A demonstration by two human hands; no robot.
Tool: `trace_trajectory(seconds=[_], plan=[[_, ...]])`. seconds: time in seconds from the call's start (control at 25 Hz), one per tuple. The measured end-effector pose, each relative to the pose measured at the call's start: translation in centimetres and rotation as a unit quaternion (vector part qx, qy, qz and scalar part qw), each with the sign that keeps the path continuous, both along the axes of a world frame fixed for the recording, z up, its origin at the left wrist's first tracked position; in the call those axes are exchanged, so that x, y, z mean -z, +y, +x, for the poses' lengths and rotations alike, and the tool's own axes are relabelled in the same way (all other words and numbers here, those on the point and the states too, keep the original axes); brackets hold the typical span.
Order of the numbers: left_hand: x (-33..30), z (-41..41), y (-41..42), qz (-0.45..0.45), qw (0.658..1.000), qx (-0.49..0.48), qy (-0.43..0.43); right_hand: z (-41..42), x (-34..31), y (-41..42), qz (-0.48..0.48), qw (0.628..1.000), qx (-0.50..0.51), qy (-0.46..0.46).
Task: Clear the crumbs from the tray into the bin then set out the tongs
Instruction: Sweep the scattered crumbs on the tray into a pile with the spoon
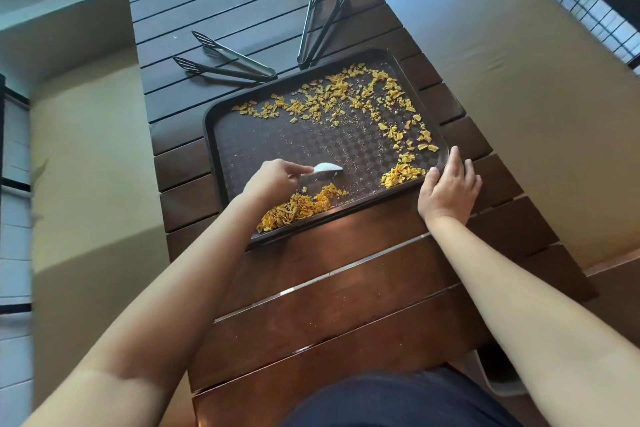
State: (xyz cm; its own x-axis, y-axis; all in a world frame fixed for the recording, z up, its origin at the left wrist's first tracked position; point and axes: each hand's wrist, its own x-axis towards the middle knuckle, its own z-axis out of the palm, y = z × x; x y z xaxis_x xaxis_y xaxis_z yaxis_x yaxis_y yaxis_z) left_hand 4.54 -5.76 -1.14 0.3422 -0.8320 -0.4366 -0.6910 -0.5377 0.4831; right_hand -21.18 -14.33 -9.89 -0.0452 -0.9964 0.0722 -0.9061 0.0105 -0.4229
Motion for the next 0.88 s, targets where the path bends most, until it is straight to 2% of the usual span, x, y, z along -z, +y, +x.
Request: trace_trajectory(seconds=[0.24,0.44,0.6,0.88], plan=[[-0.9,2.4,1.1,0.084,0.988,0.123,-0.049,0.1,0.1,0.0,0.0,1.0,0.001,-0.002],[-1.4,0.7,-0.2,0.028,0.996,0.085,0.013,0.0,0.1,0.0,0.002,1.0,0.0,-0.001],[-0.5,-0.2,-0.4,0.054,0.992,0.117,0.016,-0.1,0.0,0.0,0.006,1.0,0.001,-0.002],[-2.0,3.5,1.0,0.127,0.965,0.185,-0.136,0.0,0.0,0.0,0.0,1.0,0.0,-0.005]])
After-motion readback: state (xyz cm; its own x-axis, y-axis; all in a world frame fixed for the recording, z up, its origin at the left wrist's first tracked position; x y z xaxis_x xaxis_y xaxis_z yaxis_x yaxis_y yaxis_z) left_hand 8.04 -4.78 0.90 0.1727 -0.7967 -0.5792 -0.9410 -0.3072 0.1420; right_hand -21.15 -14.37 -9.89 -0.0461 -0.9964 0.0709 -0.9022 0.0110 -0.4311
